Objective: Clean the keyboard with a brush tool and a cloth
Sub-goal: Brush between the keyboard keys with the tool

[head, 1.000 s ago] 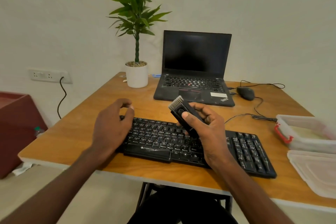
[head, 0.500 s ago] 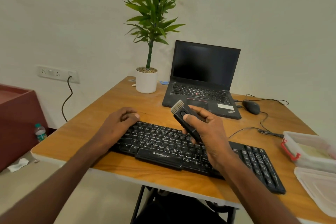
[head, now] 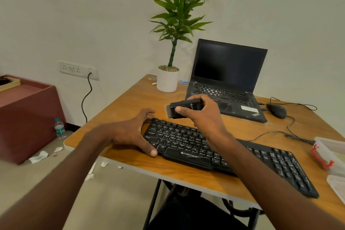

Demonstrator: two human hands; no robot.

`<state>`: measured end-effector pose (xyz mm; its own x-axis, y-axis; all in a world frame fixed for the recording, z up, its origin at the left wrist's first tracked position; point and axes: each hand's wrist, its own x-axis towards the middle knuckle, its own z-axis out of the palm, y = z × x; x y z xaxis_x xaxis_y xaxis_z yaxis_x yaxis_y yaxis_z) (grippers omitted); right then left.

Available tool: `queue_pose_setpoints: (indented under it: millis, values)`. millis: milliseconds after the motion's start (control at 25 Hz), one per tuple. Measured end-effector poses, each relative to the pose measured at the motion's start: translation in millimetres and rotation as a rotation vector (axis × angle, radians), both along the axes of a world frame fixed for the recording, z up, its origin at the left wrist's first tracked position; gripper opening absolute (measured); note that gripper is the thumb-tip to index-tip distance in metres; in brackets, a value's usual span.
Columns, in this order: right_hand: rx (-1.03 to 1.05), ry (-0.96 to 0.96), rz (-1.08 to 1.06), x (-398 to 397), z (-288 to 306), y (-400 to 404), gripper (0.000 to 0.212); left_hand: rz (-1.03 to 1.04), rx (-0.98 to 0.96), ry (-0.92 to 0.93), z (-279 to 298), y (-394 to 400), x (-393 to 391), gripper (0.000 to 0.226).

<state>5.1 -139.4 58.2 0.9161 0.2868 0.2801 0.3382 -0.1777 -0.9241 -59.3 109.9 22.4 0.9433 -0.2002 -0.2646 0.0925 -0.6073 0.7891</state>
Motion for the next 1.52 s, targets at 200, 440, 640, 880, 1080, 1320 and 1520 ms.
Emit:
queue_pose_setpoints:
  millis: [200, 440, 640, 880, 1080, 1320, 1520]
  values:
    - [-0.275, -0.148, 0.129, 15, 5, 55, 0.038, 0.009, 0.011, -0.045, -4, 1, -1, 0.146]
    - [-0.573, -0.186, 0.265, 37, 28, 70, 0.029, 0.020, 0.013, -0.031, -4, 3, 0, 0.153]
    - [-0.572, -0.238, 0.272, 36, 29, 72, 0.026, 0.008, 0.017, -0.039, -5, 3, 2, 0.154]
    - [-0.539, -0.178, 0.182, 34, 32, 85, 0.021, 0.023, 0.017, -0.020, -4, 2, 1, 0.151]
    - [-0.638, -0.282, 0.118, 36, 32, 87, 0.016, 0.024, 0.012, -0.014, -2, 0, 1, 0.150]
    - [-0.606, -0.262, 0.109, 46, 27, 82, 0.014, 0.021, 0.022, -0.013, -1, 1, 3, 0.150]
    - [-0.542, -0.336, -0.008, 48, 23, 86, 0.011, 0.034, 0.038, -0.010, -3, 2, 3, 0.150]
